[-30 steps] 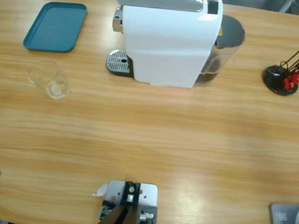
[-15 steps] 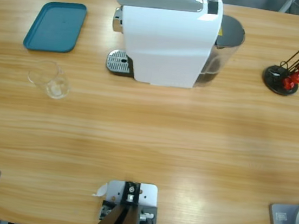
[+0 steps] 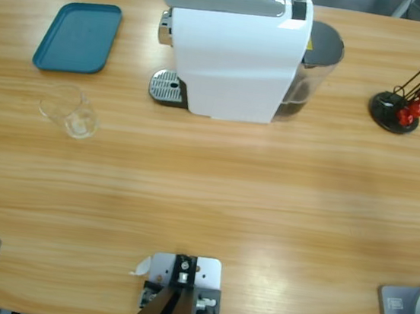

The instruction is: Pour coffee

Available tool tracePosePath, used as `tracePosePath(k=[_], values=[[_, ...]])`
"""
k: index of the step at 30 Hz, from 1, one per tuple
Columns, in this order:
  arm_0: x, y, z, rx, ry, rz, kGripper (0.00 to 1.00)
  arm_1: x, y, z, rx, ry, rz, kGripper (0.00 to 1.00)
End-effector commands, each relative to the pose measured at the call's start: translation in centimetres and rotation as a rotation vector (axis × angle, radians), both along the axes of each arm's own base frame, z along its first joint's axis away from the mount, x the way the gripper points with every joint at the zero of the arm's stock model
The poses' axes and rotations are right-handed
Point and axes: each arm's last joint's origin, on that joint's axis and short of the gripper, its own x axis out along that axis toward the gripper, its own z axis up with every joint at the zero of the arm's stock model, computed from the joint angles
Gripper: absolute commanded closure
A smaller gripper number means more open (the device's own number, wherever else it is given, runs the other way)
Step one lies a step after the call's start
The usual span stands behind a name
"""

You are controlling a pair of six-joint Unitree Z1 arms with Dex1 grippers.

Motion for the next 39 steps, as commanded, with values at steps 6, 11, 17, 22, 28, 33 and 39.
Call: tracePosePath(k=[6, 11, 17, 22, 28, 33, 39], values=[[3.7, -2.3, -5.6, 0.013, 0.182, -0.053, 0.392, 0.5, 0.3, -0.4, -0.017, 0.022, -0.016, 0.055], [4.6, -2.7, -6.1, 0.017, 0.193, -0.054, 0.464, 0.5, 0.3, -0.4, -0.017, 0.023, -0.016, 0.055], [5.5, -3.2, -7.0, 0.019, 0.216, -0.06, 0.565, 0.7, 0.4, -0.5, -0.021, 0.03, -0.017, 0.055], [6.0, -3.4, -6.4, 0.004, 0.197, -0.069, 0.782, 0.9, 0.6, -0.5, -0.029, 0.04, -0.017, 0.055], [6.2, -3.6, -6.6, -0.01, 0.205, -0.088, 0.891, 1.0, 0.7, -0.4, -0.032, 0.044, -0.017, 0.055], [6.3, -3.8, -7.4, -0.035, 0.244, -0.127, 0.596, 1.1, 0.7, -0.5, -0.034, 0.047, -0.017, 0.055], [5.5, -2.8, -4.5, -0.044, 0.135, -0.127, 0.17, 1.1, 0.8, -0.4, -0.035, 0.048, -0.017, 0.051]])
